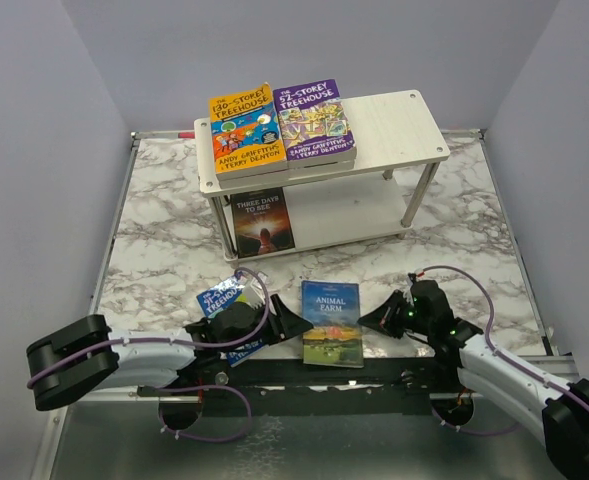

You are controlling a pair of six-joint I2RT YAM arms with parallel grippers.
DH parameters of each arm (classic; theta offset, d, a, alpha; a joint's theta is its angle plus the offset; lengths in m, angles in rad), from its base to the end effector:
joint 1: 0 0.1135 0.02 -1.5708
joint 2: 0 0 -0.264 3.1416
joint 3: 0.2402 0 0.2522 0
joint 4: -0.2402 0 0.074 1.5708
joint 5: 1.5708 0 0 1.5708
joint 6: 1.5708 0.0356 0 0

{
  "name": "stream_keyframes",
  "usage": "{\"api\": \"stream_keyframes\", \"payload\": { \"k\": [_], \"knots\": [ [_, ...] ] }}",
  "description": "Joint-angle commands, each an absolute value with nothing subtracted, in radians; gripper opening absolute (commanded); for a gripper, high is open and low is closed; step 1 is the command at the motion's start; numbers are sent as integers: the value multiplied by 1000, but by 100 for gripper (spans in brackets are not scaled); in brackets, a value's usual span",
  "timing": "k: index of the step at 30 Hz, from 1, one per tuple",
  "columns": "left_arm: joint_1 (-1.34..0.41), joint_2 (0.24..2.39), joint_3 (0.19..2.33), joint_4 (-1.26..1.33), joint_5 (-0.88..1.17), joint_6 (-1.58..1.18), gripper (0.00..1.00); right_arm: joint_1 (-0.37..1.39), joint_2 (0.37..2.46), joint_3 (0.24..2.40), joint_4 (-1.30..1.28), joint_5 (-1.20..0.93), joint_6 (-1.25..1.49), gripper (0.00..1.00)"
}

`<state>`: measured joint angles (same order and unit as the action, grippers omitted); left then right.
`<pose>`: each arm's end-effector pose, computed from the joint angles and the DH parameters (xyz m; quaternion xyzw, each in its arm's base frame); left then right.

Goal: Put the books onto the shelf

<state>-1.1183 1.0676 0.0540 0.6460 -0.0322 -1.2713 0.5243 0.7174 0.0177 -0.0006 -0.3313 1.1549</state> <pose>0.0777 -0.1573 0.1292 -0.0721 0.8212 -0.5215 0.2201 0.1063 0.0748 0.1058 0.2112 0.8718 0.4094 0.1664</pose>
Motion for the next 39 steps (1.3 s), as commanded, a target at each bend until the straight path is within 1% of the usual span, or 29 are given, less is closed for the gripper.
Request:
{"api": "stream_keyframes", "payload": {
  "k": [1,7,12,16,22,28,33,36,39],
  "knots": [
    [-1115,1006,53,772,-82,-1294,54,543,732,-105,14,-426,1175,1],
    [-1115,1052,60,772,-69,-1294,57,543,730,-99,60,-430,1194,1],
    [-1115,1132,92,777,-42,-1291,62,543,737,-89,81,-429,1200,1],
    [-1115,1187,128,820,-2,-1279,63,543,762,-86,119,-436,1204,1],
    [-1115,1235,147,898,-1,-1264,62,543,785,-104,176,-453,1232,1],
    [-1115,1295,177,980,49,-1256,64,544,778,-114,177,-468,1239,1],
    [-1115,1319,199,980,62,-1254,74,545,747,-111,107,-473,1212,1],
    [-1115,1319,185,976,64,-1269,76,544,725,-68,-23,-459,1152,1],
    [-1114,1305,164,946,65,-1290,80,545,705,-55,-88,-468,1122,1]
  ]
}}
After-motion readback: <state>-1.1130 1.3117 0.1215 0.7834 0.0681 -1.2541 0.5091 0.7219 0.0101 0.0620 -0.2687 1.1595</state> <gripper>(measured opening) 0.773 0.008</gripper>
